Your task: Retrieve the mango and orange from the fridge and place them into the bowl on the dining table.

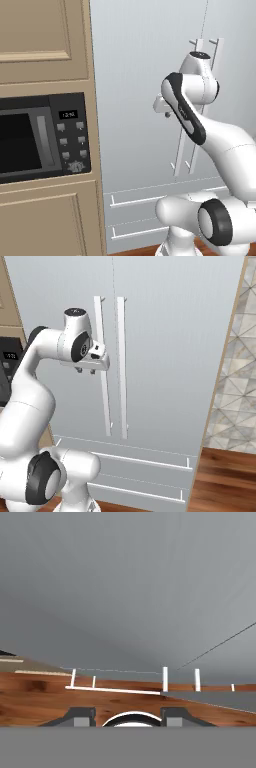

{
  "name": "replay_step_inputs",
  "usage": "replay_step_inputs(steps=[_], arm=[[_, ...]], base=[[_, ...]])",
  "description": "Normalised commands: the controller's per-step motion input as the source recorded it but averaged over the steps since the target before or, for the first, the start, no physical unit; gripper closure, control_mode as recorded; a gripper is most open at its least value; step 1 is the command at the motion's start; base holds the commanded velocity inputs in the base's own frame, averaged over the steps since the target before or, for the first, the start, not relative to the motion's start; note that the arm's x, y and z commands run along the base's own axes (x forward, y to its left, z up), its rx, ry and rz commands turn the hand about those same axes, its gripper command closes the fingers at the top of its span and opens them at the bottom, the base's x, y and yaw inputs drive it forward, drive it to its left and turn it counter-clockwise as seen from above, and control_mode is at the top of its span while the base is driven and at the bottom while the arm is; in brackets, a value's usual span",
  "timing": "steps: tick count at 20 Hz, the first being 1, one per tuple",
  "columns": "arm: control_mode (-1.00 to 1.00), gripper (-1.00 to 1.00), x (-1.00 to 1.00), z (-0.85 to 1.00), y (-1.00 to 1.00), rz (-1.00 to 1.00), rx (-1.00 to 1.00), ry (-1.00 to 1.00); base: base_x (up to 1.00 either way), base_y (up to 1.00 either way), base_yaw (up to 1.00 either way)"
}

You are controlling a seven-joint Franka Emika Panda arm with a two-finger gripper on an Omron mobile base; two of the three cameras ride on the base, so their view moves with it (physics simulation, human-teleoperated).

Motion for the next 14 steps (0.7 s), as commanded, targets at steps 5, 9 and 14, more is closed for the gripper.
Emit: replay_step_inputs(steps=[5, 9, 14], arm=[[-1.0, -1.0, -0.54, 0.0, -0.05, 0.0, 0.0, -0.06], [-1.0, -1.0, -0.84, 0.0, -0.24, 0.0, 0.0, -0.19], [-1.0, -1.0, -0.52, -0.05, -0.15, 0.0, 0.0, -0.19]], base=[[0.0, 0.0, 0.0], [0.0, 0.0, 0.0], [0.0, 0.0, 0.0]])
